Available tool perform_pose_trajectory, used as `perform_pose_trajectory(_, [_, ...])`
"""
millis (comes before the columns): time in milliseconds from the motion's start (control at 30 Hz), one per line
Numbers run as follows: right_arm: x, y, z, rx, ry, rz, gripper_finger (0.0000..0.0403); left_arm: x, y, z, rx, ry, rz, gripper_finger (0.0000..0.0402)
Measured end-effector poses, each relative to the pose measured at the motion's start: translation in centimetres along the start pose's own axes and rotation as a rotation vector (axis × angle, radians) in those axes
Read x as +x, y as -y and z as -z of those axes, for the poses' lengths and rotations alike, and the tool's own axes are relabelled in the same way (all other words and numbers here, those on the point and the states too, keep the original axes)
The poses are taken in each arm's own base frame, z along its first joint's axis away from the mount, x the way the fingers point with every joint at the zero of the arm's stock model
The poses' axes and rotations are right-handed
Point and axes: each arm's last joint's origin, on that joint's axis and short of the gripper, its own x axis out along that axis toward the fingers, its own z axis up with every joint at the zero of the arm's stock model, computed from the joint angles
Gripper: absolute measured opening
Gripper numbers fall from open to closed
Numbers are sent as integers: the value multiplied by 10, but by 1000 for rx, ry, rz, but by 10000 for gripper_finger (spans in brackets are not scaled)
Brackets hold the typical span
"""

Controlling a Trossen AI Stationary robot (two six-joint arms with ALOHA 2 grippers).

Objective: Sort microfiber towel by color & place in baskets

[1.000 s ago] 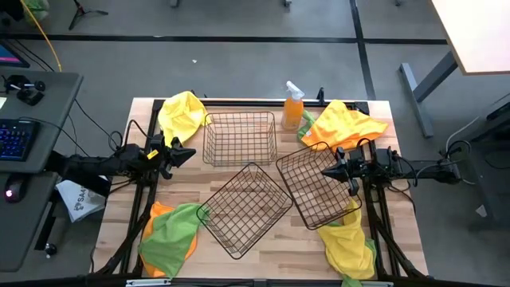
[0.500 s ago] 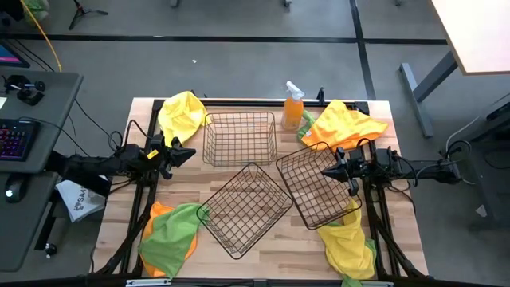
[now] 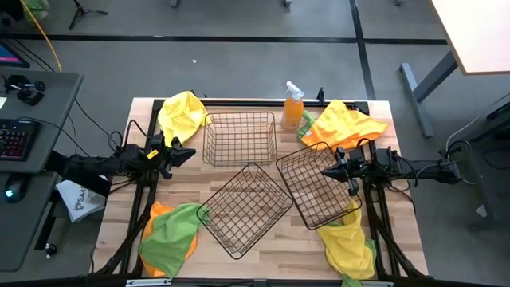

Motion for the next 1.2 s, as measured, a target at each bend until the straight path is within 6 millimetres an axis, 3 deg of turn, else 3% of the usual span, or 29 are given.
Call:
perform_pose_trajectory(800, [0, 0, -1, -23, 11, 9, 0, 0, 0, 0, 0, 0, 0, 0])
perform_pose_trajectory(1067, [-5, -10, -28, 438, 277, -158, 0, 0, 0, 0, 0, 0, 0, 0])
perform_pose_trajectory(1200, [-9, -17, -38, 505, 309, -327, 0, 0, 0, 0, 0, 0, 0, 0])
